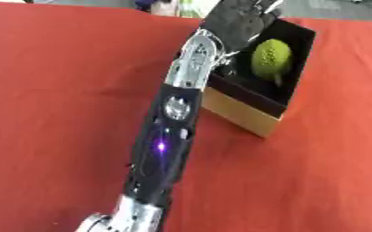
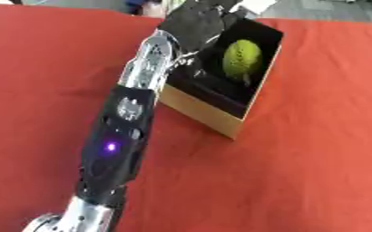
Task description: Pick up objects on the table and place them in the box.
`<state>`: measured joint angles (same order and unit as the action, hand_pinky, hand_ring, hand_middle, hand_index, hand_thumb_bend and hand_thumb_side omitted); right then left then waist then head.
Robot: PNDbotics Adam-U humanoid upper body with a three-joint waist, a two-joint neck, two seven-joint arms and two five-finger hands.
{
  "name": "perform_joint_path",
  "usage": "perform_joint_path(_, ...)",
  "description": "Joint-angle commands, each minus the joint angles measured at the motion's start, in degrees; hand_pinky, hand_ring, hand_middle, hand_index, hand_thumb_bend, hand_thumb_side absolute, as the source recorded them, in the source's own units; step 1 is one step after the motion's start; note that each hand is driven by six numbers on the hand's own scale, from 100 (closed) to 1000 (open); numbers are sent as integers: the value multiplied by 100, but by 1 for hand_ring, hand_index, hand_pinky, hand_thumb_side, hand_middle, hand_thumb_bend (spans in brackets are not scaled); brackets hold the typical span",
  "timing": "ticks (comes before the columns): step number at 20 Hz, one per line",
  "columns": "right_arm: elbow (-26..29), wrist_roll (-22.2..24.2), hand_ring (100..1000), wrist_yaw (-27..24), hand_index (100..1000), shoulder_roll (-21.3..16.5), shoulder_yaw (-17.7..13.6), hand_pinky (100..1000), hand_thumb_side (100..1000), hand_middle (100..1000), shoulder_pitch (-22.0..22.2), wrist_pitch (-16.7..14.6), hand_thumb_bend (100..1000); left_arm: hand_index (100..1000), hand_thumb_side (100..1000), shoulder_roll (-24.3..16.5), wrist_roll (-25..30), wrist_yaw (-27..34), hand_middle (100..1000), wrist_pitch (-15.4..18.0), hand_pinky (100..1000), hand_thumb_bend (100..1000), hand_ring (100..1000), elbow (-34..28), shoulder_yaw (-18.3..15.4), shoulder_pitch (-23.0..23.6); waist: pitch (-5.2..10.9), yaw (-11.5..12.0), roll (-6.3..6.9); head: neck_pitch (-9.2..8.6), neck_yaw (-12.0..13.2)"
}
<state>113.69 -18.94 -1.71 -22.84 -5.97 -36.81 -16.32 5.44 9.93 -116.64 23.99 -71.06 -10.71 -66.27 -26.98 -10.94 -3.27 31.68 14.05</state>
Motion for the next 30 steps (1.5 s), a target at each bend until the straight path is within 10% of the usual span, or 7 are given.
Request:
perform_joint_path(1, 90, -6, 726, 14, 772, -84, -28, 758, 662, 567, -73, 23, 100, 1000, 133, 20, 54, -90, 1000, 6, 858, 857, 1000, -84, 28, -56, 199, -5, -24, -61, 14)
perform_joint_path(8, 90, -5, 726, 28, 771, -90, -20, 758, 661, 566, -60, 43, 100, 953, 100, 2, -161, 200, 1000, -189, 859, 786, 1000, -205, 49, -37, 238, 6, -24, -30, -39)
perform_joint_path(10, 90, -12, 726, 38, 771, -110, -27, 757, 662, 566, -38, 49, 100, 833, 100, -55, -336, 577, 918, -243, 855, 486, 921, -245, 33, -62, 267, 34, -14, 42, -163)
perform_joint_path(15, 90, -68, 724, 95, 770, -212, -53, 757, 662, 565, 63, 71, 100, 656, 100, -599, -603, 3313, 690, 1, 772, 100, 685, 75, 4, -335, 380, 166, 64, 415, -872)
perform_joint_path(23, 90, -126, 722, 152, 770, -367, -69, 756, 663, 563, 180, 98, 100, 541, 135, -1465, 575, 7268, 523, -67, 718, 100, 516, 159, 33, -576, 503, 386, 152, 759, -1444)
perform_joint_path(30, 90, -242, 720, 261, 770, -507, -176, 753, 664, 563, 387, 101, 100, 526, 281, -2355, 395, 10344, 506, -702, 715, 100, 502, -632, 353, -273, 636, 822, 131, 893, -1673)
